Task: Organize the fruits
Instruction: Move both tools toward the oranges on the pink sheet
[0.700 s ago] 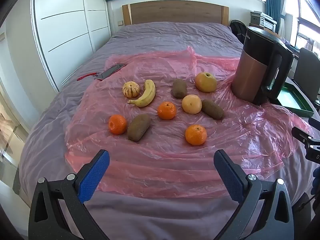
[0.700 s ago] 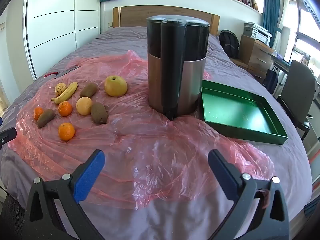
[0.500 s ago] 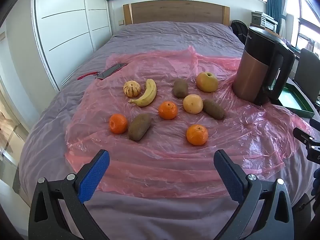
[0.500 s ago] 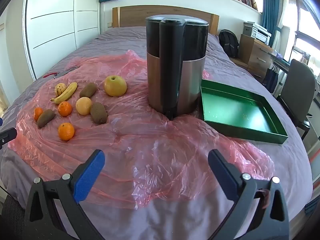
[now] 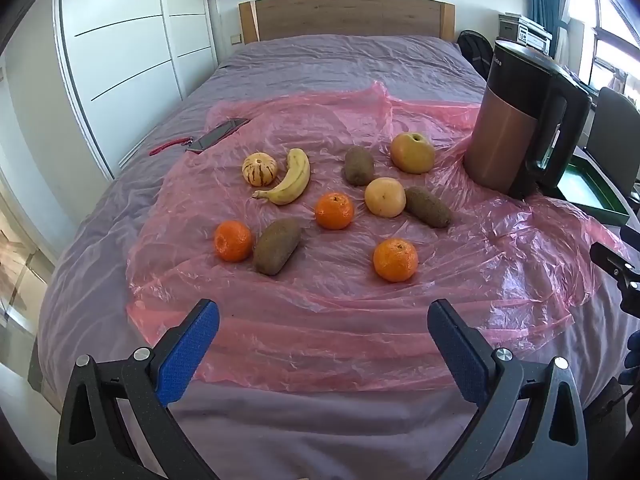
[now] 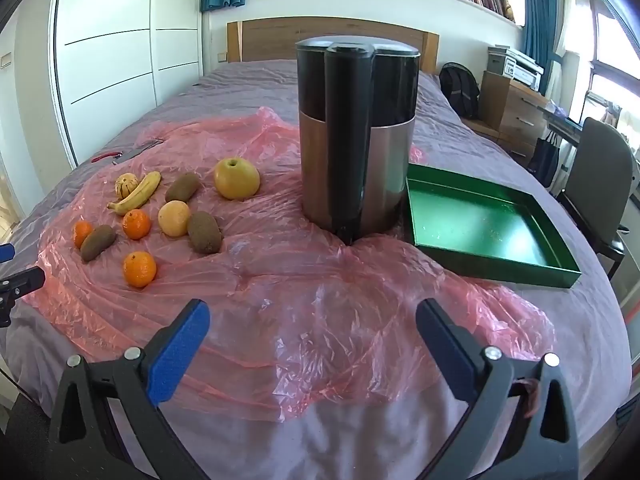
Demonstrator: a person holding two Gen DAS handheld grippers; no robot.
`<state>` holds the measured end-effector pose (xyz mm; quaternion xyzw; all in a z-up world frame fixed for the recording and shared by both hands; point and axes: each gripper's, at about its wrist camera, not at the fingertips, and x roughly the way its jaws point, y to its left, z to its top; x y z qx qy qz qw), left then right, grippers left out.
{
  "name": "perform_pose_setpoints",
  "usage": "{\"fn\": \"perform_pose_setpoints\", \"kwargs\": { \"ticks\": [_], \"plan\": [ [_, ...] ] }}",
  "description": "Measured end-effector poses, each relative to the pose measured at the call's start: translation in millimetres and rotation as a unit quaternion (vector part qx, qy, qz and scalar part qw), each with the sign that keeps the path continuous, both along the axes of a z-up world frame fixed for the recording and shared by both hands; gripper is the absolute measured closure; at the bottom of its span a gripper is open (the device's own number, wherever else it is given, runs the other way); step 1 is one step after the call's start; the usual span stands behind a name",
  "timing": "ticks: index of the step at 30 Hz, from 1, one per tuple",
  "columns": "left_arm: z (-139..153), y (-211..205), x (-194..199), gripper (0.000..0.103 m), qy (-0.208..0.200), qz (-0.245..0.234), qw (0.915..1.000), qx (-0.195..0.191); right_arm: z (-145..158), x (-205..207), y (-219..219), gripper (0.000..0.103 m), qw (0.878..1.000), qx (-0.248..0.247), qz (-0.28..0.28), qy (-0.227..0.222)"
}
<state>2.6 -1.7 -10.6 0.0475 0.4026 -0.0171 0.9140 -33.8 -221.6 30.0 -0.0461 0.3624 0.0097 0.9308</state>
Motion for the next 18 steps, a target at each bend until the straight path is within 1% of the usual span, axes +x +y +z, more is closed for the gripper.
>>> {"fn": "perform_pose_setpoints", "kwargs": {
  "ticks": [3,6,9,10,12,14,15,18],
  "plan": [
    [-1.1,4.3,3.1,0.001,0.021,0.001,0.9998,0.001,1.5,0.3,9.4,0.0,1.0,0.013,0.015,0.006],
    [1.7,17.1,5.9,0.001,0.029,0.015,0.9994,0.005,-1.0,3.3,25.6,0.0,0.999,0.024,0.036,0.025],
    [3.5,34.8,9.7,0.001,0.017,0.028,0.9995,0.0,-4.9,5.7,43.5,0.0,0.996,0.05,0.069,0.038],
    [3.1,41.3,11.4,0.001,0.009,0.034,0.9994,-0.002,-7.3,6.7,49.0,0.0,0.995,0.054,0.078,0.042],
    [1.8,53.8,15.6,0.001,0.005,0.047,0.9989,0.0,-11.3,11.2,65.4,0.0,0.992,0.061,0.102,0.05],
    [-1.8,67.6,21.1,0.001,0.007,0.056,0.9983,-0.014,-14.5,16.1,80.8,0.0,0.988,0.069,0.123,0.055],
    [-5.5,73.1,25.0,0.001,0.015,0.059,0.9977,-0.03,-16.1,20.1,90.3,0.0,0.986,0.074,0.135,0.059],
    [-10.6,88.1,37.5,0.001,0.029,0.066,0.9968,-0.035,-23.3,34.2,115.0,0.0,0.981,0.078,0.162,0.071]
  ]
}}
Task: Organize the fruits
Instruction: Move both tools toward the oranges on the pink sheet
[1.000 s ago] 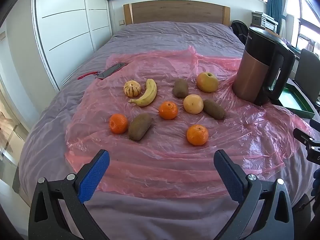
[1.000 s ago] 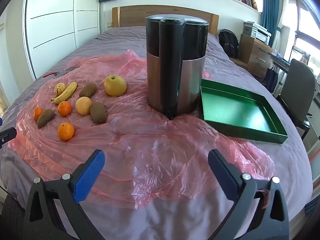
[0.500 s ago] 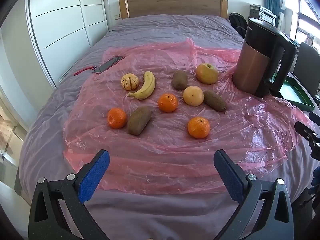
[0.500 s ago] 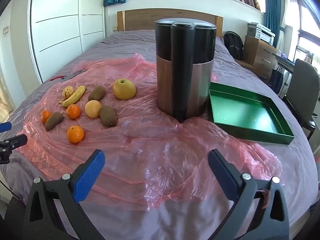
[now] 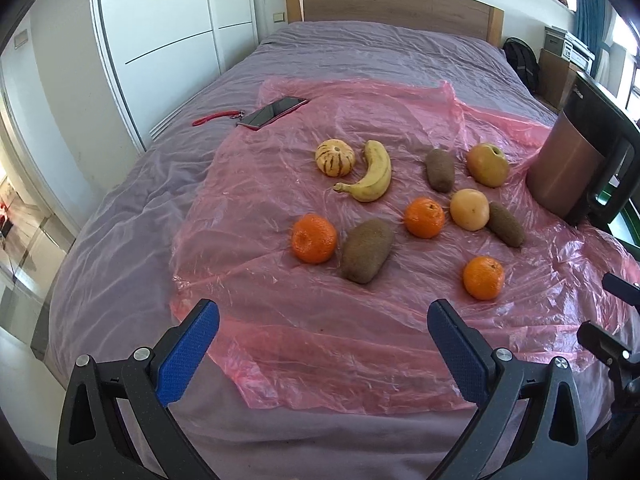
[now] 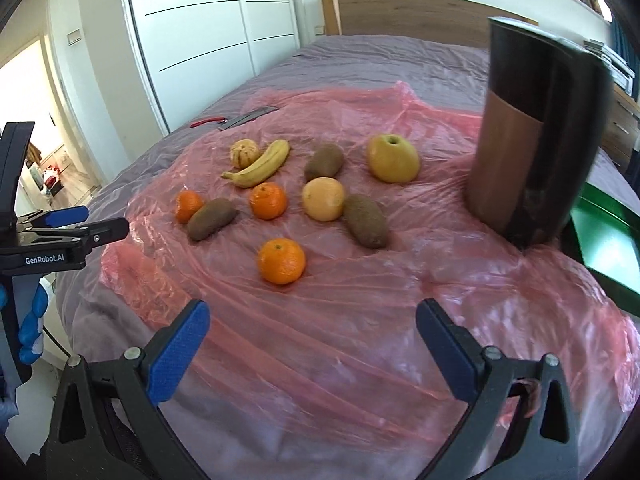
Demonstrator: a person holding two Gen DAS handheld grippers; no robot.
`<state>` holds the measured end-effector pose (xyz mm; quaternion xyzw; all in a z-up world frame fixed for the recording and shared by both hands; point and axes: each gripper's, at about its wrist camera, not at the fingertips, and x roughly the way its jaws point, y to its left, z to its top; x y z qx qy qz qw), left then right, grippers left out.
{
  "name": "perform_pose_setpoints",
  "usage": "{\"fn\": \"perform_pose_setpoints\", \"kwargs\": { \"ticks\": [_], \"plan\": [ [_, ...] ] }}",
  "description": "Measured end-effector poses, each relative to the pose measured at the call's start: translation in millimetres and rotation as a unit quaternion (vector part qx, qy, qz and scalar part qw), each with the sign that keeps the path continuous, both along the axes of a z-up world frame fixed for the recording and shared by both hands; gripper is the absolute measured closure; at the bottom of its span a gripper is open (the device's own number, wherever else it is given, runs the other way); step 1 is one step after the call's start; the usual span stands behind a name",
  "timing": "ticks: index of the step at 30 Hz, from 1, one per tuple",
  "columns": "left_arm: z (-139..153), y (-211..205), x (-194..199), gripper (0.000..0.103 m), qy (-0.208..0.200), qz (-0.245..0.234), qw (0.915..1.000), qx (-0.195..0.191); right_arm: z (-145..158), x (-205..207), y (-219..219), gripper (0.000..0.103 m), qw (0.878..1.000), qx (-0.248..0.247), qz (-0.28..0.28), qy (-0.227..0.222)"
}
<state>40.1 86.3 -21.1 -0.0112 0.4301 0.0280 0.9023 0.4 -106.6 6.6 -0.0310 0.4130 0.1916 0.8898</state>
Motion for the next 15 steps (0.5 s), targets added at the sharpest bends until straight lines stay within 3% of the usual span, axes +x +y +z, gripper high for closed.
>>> {"fn": "perform_pose_setpoints", "kwargs": {
  "ticks": [7,12,15],
  "plan": [
    [-18.9,7.7,38.1,0.002,0.028,-0.026,0.9992,0.004,-24.2,35.7,42.1,0.0,0.999,0.006,0.034,0.027],
    [-35.7,23.7,66.8,0.022,0.043,-0.018,0.9988,-0.01,-40.8,57.2,49.4,0.0,0.998,0.016,0.032,0.046],
    [-47.3,30.9,81.1,0.025,0.055,-0.012,0.9983,-0.017,-48.6,64.9,50.9,0.0,0.998,0.023,0.03,0.052]
  ]
}}
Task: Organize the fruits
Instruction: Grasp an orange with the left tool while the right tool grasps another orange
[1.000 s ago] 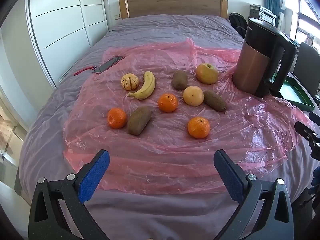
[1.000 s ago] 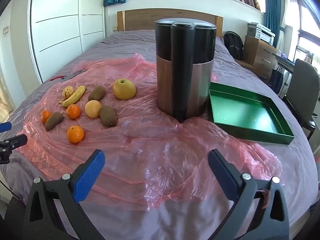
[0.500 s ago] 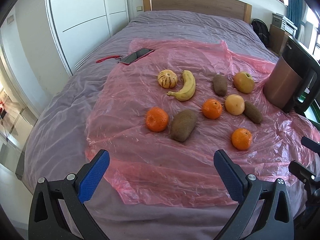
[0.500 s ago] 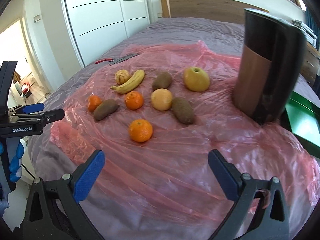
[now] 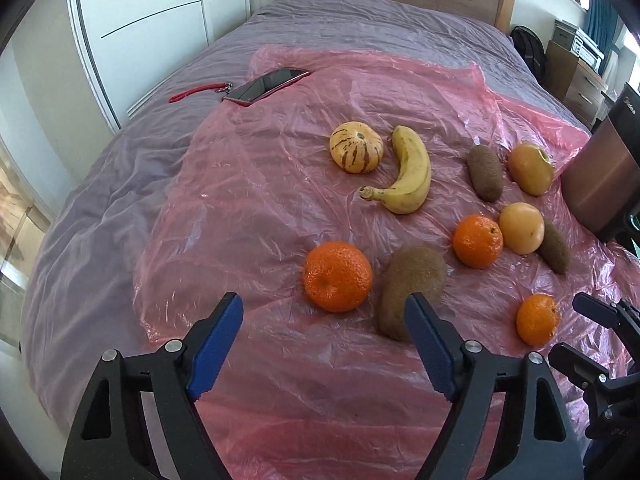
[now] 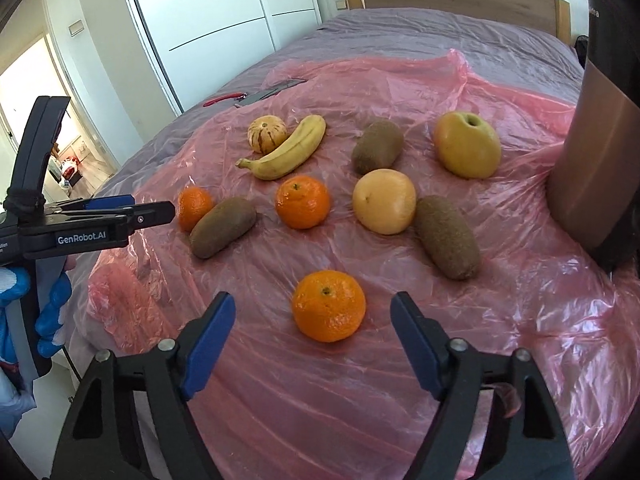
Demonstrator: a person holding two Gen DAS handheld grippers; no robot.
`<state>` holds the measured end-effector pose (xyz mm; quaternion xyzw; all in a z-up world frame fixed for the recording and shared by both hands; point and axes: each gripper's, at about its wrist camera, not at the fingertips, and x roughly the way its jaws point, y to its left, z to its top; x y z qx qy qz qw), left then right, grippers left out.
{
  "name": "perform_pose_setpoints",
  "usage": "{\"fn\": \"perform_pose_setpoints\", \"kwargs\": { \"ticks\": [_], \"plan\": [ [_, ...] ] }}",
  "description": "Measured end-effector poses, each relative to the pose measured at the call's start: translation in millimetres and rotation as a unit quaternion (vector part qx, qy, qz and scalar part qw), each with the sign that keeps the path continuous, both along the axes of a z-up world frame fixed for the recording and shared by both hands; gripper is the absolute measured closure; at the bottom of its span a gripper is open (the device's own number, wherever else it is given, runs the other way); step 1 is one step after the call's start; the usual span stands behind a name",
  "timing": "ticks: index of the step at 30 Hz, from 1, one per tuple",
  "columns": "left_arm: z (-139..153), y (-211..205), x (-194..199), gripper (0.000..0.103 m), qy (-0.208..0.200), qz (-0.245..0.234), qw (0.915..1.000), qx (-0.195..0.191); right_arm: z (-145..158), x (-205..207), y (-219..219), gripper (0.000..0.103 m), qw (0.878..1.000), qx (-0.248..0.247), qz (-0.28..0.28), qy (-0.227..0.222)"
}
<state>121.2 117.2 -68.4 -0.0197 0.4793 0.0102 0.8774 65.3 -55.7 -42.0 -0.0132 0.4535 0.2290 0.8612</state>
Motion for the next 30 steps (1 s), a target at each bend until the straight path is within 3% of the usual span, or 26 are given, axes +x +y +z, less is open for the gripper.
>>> {"fn": "perform_pose_setpoints", "kwargs": {
  "ticks": [5,9,13,14,16,30],
  "plan": [
    [-16.5,-0.7,15.1,0.032,0.012,-0.003,0.9999,0.006,-14.4,7.5,5.2,0.0,1.0,0.001,0.002,0.017],
    [-27.4,3.2,23.2,0.037,0.022,0.001,0.9997,-0.007,-22.8,12.2,8.3,0.01,1.0,-0.006,0.002,0.022],
    [-32.3,-1.8,27.9,0.044,0.023,-0.011,0.9997,-0.004,-30.8,16.6,8.3,0.034,0.999,-0.012,-0.001,0.032],
    [-35.0,-3.7,29.0,0.05,0.028,-0.015,0.9995,-0.002,-32.6,17.0,8.4,0.04,0.999,-0.015,-0.001,0.033],
    [-39.9,-4.2,30.8,0.055,0.034,-0.014,0.9993,-0.001,-35.4,18.0,7.3,0.044,0.999,-0.017,-0.001,0.036],
    [-49.0,-4.2,30.5,0.064,0.017,-0.007,0.9998,-0.004,-41.2,18.0,9.7,0.048,0.999,-0.03,0.014,0.028]
  ]
}}
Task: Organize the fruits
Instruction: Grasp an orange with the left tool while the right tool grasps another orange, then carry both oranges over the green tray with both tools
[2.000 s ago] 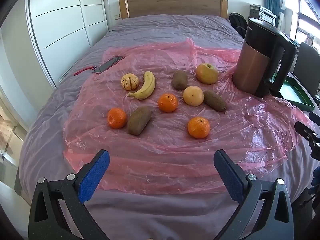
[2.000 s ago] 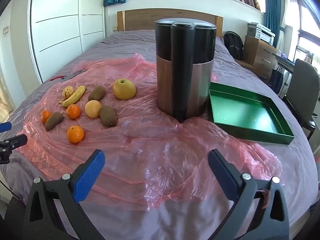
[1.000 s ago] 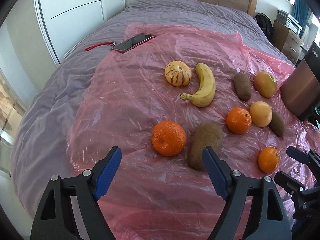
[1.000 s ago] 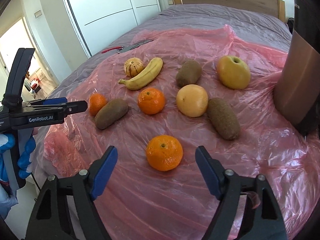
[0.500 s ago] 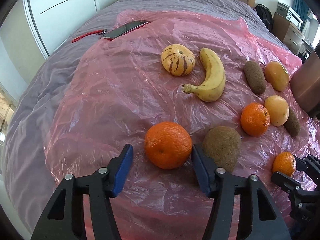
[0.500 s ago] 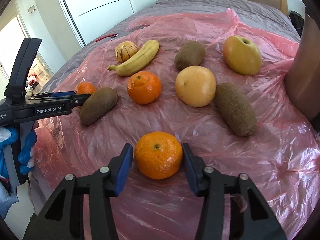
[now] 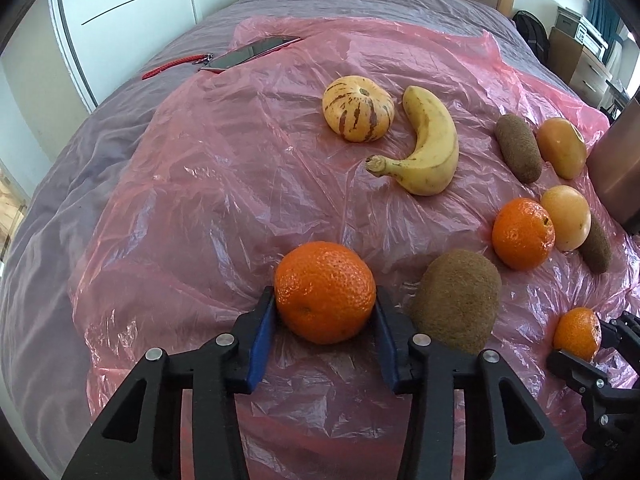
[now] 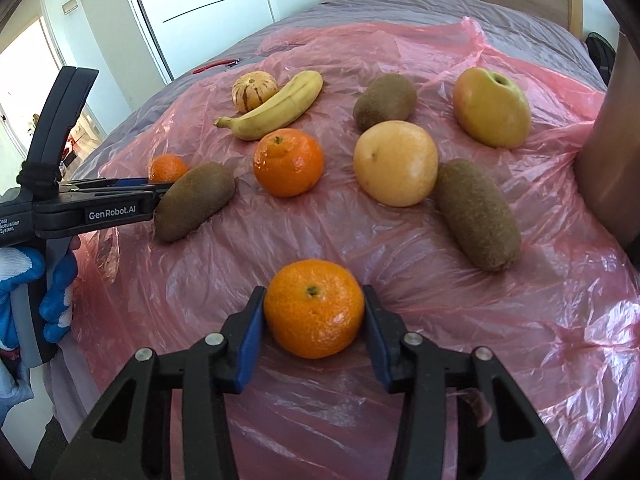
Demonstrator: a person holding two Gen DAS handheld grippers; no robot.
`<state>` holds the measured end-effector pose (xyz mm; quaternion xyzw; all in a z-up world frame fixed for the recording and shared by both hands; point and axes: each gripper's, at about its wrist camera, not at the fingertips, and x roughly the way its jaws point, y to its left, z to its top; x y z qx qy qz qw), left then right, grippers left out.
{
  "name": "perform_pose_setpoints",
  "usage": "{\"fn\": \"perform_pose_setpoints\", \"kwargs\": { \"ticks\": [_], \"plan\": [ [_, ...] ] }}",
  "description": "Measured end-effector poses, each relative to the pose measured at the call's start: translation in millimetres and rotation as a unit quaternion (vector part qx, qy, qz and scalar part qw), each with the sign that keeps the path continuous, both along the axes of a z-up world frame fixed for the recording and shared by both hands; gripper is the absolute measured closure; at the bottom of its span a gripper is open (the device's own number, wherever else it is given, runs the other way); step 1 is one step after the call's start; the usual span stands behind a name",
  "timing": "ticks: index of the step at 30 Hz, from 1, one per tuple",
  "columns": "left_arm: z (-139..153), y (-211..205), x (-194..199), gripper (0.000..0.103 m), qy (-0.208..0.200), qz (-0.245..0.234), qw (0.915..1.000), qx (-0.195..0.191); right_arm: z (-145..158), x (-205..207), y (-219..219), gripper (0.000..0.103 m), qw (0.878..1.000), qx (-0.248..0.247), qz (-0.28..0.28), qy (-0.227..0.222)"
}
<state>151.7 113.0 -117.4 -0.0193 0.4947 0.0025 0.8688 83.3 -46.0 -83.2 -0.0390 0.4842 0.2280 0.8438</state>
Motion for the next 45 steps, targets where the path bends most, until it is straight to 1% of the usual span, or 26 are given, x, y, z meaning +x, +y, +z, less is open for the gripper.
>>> {"fn": "perform_pose_setpoints", "kwargs": {
  "ticks": [3,7,10,17,21,25,29,34,39,42,45],
  "plan": [
    [5.8,4.6,-3.4,0.065,-0.01,0.011,0.9998,-0.016,1.8,-0.3,-0.1,0.05,1.0,0.001,0.003,0.001],
    [19.8,9.6,-8.0,0.065,-0.026,0.024,0.9992,-0.019,7.6,-1.4,-1.3,0.051,1.0,0.006,0.006,0.0],
    [31.3,12.6,-13.0,0.065,-0.037,0.031,0.9986,-0.018,14.8,-3.2,-2.4,0.051,1.0,0.013,0.007,-0.001],
    [61.5,12.7,-31.0,0.065,-0.061,0.044,0.9971,-0.013,42.9,-13.9,-10.1,0.051,0.999,0.035,0.011,-0.017],
    [84.2,0.7,-43.0,0.065,-0.079,0.034,0.9963,-0.006,61.2,-26.4,-24.6,0.051,0.999,0.044,0.008,-0.029],
    [108.1,-21.0,-54.5,0.065,-0.098,0.014,0.9951,-0.011,73.6,-39.1,-48.4,0.051,0.998,0.047,-0.005,-0.036],
    [129.2,-60.1,-69.1,0.065,-0.112,-0.023,0.9933,-0.016,87.1,-52.4,-84.7,0.051,0.997,0.05,-0.031,-0.048],
    [151.1,-128.6,-85.7,0.065,-0.12,-0.09,0.9882,-0.031,106.7,-68.2,-150.8,0.051,0.992,0.052,-0.089,-0.072],
    [169.6,-207.3,-98.7,0.065,-0.128,-0.169,0.9766,-0.039,124.8,-74.9,-226.4,0.051,0.981,0.041,-0.161,-0.101],
    [177.2,-254.5,-99.1,0.065,-0.121,-0.208,0.9688,-0.059,134.9,-73.1,-273.1,0.051,0.971,0.037,-0.207,-0.117],
    [188.3,-306.5,-97.6,0.065,-0.125,-0.246,0.9587,-0.069,141.0,-66.1,-309.3,0.051,0.963,0.019,-0.233,-0.132]
  ]
}}
